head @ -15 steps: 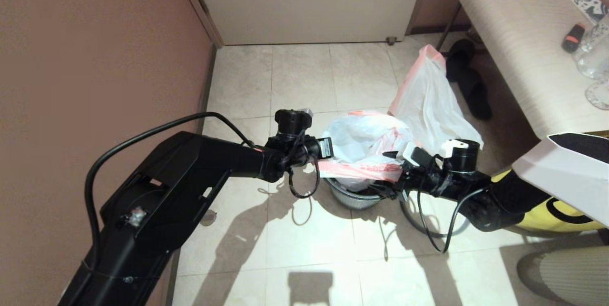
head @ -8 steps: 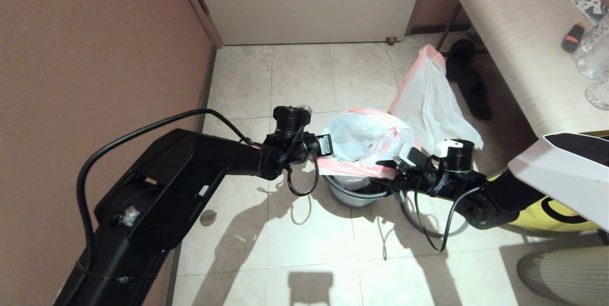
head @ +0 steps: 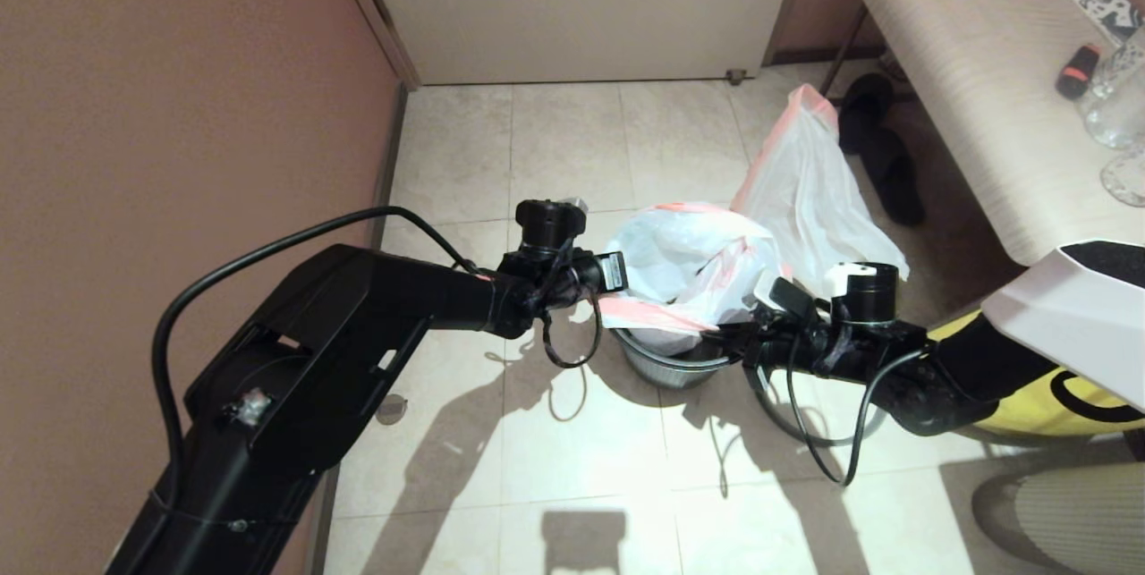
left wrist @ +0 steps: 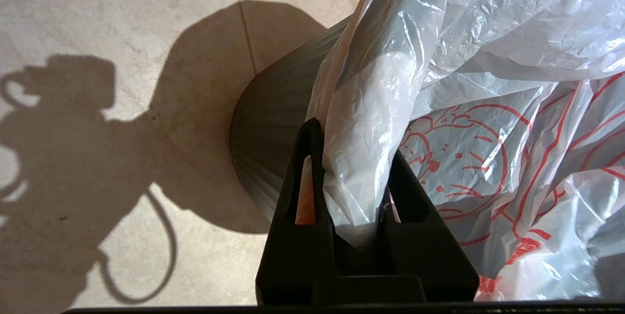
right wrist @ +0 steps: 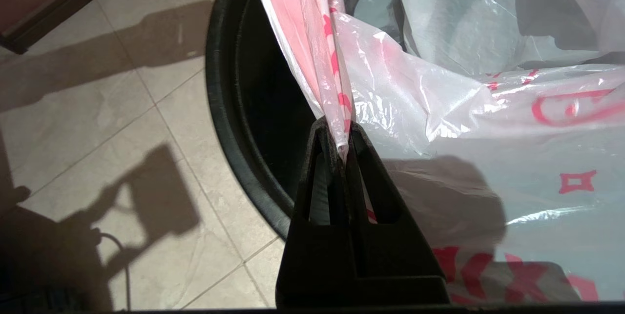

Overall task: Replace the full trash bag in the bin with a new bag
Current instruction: Put the new garbage bag on the trash can

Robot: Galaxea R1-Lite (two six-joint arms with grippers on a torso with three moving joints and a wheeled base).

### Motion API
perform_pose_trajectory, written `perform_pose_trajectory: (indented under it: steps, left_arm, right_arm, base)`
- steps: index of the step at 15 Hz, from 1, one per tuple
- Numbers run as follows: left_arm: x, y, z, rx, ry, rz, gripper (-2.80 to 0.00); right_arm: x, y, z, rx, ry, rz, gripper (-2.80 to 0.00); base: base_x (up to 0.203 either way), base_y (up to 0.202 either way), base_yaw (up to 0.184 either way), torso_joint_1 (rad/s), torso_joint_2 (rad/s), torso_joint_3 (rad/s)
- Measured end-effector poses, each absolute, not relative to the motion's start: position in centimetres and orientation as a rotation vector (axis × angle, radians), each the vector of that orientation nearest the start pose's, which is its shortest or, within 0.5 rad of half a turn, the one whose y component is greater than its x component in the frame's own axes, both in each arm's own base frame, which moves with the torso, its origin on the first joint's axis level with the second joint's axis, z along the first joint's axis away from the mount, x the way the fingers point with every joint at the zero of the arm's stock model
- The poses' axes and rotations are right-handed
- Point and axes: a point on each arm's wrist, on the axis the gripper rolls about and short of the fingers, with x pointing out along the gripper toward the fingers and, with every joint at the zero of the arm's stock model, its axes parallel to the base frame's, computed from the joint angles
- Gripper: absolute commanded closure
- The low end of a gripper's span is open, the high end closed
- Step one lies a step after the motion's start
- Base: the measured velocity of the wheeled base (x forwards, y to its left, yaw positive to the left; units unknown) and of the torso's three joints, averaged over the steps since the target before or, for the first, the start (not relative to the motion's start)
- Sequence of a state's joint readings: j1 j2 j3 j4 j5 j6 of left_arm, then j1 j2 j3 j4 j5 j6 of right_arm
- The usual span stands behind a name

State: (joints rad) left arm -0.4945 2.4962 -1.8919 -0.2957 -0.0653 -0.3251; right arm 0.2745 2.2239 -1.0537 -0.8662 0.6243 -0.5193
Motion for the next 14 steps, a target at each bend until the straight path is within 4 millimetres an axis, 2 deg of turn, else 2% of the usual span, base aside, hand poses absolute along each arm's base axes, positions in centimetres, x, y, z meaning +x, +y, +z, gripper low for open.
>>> perform_pose_trajectory:
  steps: [3, 8, 11, 14]
  left_arm:
    - [46.2, -25.1, 10.7, -0.244, 0.399, -0.494, 0.0]
    - [46.7, -25.4, 10.1, -0.239, 0.38, -0.455, 0.0]
    - [46.8, -25.5, 9.9, -0.239, 0.378, -0.452, 0.0]
    - [46.9, -25.5, 9.8, -0.239, 0.378, -0.452, 0.0]
  right_arm:
    - [37.7, 12.2, 8.4, -0.401, 0.102, 0.96, 0.0]
    - [35.1, 12.7, 8.0, -0.313, 0.185, 1.025, 0.0]
    - [33.7, 12.7, 7.0, -0.297, 0.238, 1.054, 0.0]
    - [33.8, 12.4, 5.3, -0.286, 0.288, 1.052, 0.0]
  base:
    - [0.0, 0.0, 0.0, 0.0, 0.0, 0.0]
    - [0.0, 0.0, 0.0, 0.0, 0.0, 0.0]
    - [0.0, 0.0, 0.0, 0.0, 0.0, 0.0]
    - [0.0, 0.0, 0.0, 0.0, 0.0, 0.0]
